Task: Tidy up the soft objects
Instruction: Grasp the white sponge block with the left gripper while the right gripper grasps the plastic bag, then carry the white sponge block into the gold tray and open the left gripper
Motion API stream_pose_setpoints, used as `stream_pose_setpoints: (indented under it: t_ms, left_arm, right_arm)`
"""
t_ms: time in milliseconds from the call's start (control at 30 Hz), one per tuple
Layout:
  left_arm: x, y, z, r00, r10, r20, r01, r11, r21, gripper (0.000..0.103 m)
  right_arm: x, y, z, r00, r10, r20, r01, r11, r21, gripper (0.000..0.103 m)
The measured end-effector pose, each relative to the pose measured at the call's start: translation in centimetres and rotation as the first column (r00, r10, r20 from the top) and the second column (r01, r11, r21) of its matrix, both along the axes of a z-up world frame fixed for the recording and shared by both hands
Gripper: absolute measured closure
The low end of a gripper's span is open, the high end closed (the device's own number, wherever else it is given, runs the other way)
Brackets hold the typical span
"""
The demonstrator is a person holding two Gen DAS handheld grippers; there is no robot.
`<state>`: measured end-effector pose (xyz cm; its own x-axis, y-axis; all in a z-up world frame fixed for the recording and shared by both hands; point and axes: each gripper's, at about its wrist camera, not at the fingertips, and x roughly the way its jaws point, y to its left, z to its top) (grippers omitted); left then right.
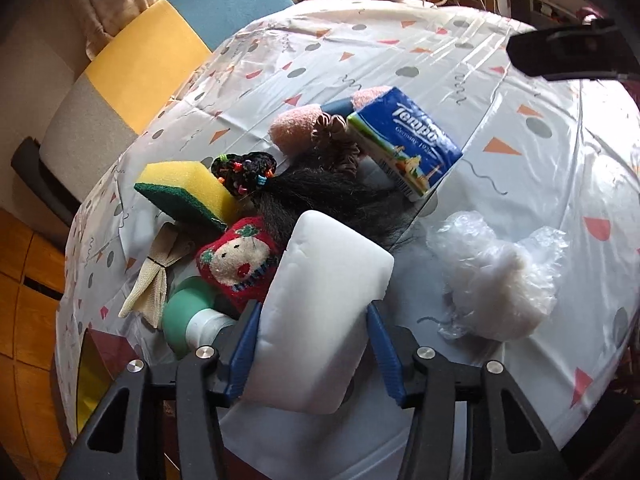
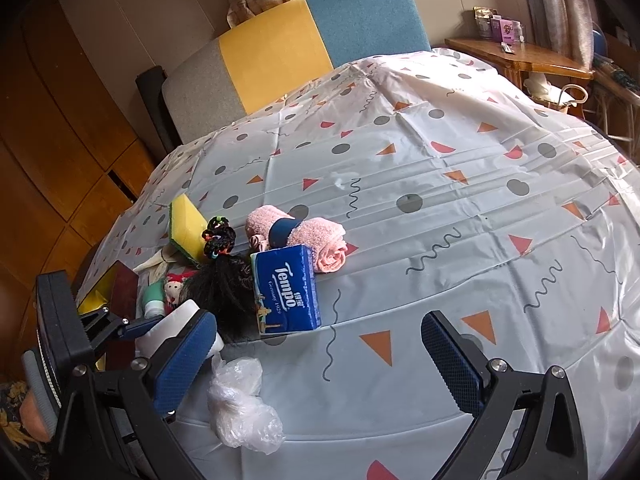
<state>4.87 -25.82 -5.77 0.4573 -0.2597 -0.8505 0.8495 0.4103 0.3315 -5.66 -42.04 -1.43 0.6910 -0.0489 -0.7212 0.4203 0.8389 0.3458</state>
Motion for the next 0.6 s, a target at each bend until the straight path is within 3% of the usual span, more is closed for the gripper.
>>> stream_pose_setpoints:
  t_ms: [200,333,400,500,600]
  left_arm:
    - [-0.7,3.7,3.2,0.987,0.108,-0.115,-0.128,0.975,-0.184,0.05]
    - [-0.8,7.4,5.0,0.953,0.188,-0.237,-0.255,0.919,-0.299,0.05]
    - [-0.6,9.8,6.0,0.928,0.232,-0.292,-0.331,0.873,-0.358,0.05]
    - [0.7,14.3,7.5,0.87,0.317,-0.377,-0.467,0.773,-0.429,0.049]
    - [2.8,19.7,8.7,0.79,0.409,-0.457,-0.607,0.627,-0.489,0.049]
  right_arm:
    - [1.4,2.9,-1.0,0.987,0.158,-0.04,-0.158,0.987,0.017,0.0]
    - [2.5,6.0,-2.3,0.956,0.271,-0.114,-0.276,0.96,-0.034,0.004]
    - [2.9,7.2,-3.2,0.943,0.3,-0.146,-0.311,0.949,-0.055,0.01]
    - [3.5,8.3,-4.8,0.923,0.334,-0.193,-0.346,0.938,-0.032,0.014]
    - [3.9,8.7,-6.2,0.913,0.343,-0.219,-0.352,0.936,-0.001,0.022]
